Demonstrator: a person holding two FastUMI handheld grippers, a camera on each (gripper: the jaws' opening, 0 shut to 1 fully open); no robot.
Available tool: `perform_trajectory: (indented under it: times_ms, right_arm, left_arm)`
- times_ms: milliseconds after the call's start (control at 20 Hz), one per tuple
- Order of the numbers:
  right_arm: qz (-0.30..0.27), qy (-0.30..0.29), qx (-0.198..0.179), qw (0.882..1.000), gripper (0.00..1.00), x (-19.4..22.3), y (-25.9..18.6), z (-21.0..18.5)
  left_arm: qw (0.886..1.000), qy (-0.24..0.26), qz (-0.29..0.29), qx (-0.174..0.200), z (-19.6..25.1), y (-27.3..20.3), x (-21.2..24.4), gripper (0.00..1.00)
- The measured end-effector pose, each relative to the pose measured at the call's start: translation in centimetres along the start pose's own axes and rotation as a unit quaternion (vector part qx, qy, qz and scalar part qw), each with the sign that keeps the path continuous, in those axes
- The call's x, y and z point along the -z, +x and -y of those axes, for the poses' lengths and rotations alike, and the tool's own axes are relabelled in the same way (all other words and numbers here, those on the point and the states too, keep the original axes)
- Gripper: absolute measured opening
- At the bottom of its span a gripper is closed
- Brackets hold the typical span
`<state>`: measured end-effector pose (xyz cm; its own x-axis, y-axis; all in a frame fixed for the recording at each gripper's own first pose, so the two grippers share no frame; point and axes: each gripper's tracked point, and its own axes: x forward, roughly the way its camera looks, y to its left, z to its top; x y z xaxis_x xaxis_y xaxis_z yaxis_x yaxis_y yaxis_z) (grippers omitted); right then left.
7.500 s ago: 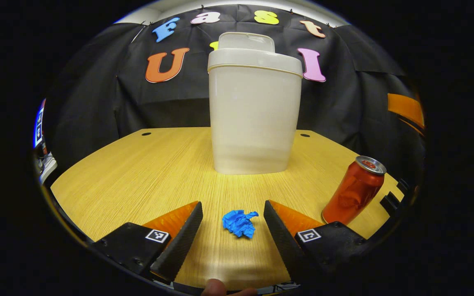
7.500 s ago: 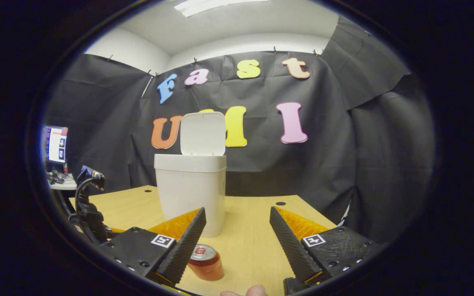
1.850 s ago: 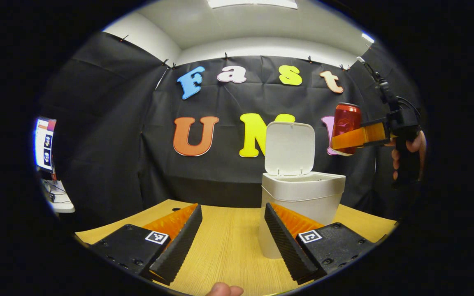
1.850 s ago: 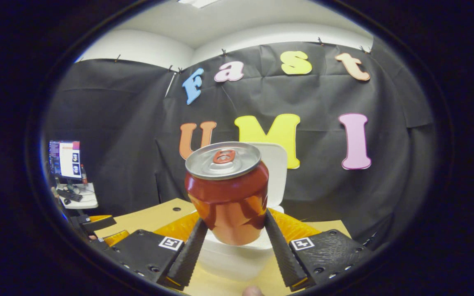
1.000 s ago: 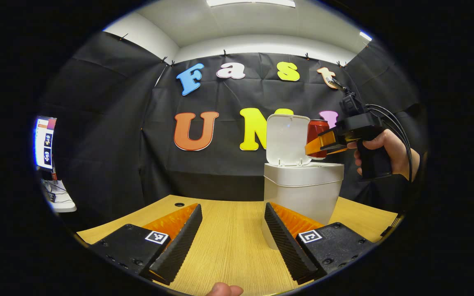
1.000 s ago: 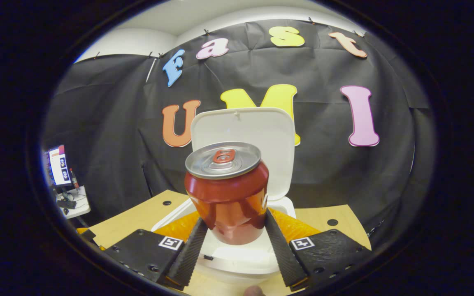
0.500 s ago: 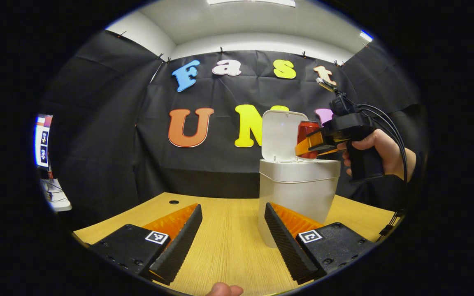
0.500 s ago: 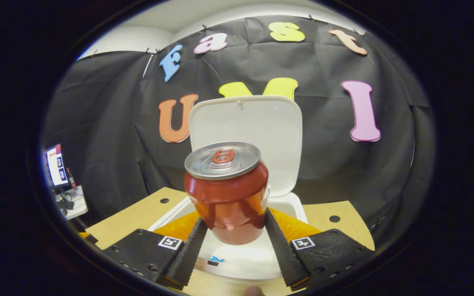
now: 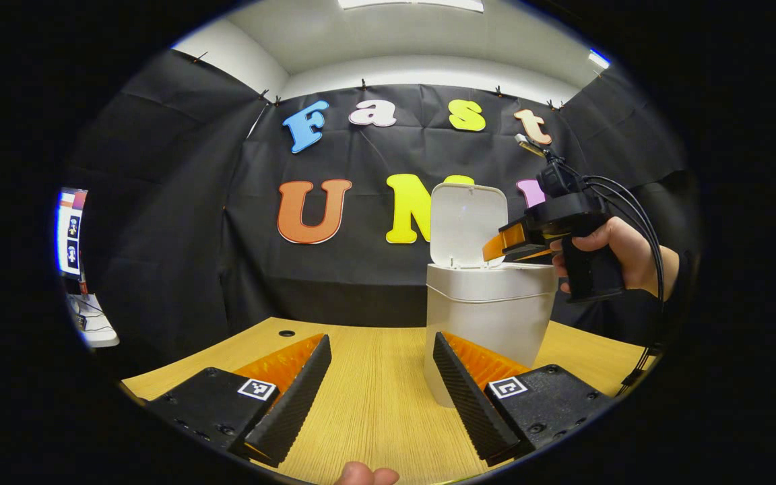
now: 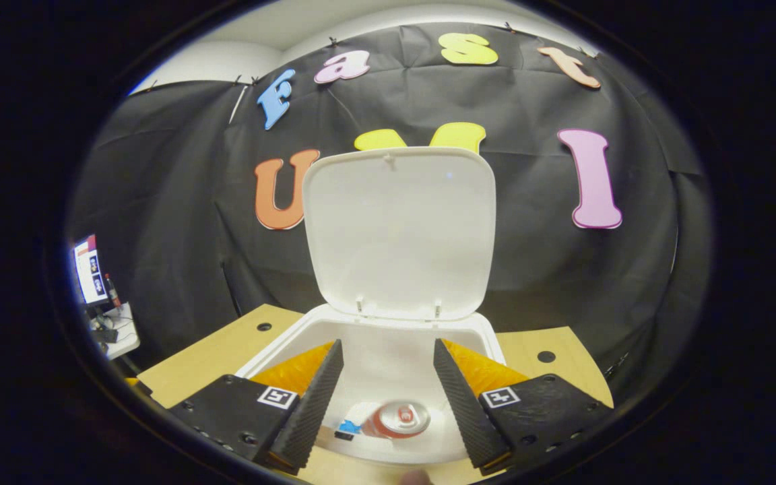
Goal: Press the lid of the desktop garbage bin to open it, pick up the crumpled paper on the desktop and throw it into the bin, then pick up the pop can on the desktop and drop it into the bin, and finally close the garbage bin lid.
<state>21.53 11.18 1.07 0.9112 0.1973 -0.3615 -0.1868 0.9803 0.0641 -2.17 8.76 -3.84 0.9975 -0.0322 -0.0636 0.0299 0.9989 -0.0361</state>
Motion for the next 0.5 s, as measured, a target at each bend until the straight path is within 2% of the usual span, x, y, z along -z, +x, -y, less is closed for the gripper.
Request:
perform_trajectory:
  times_ms: [300,400,500]
  right_arm:
    - [0.053,-0.007,0.005,0.999,0.89,-4.7,-1.7,-0.4]
    - [0.076,0.004,0.001,0.997,0.95,-7.4,-3.0,-0.4]
    - [0.101,-0.002,0.013,0.995,0.95,-10.2,-4.0,0.2]
  left_arm:
    - [1.0,-0.005,-0.01,0.006,0.2,0.2,0.6,0.98]
    - [1.0,-0.003,-0.012,0.011,0.4,0.1,0.5,0.98]
    - [1.0,0.001,-0.01,0.009,0.0,-0.1,0.3,0.98]
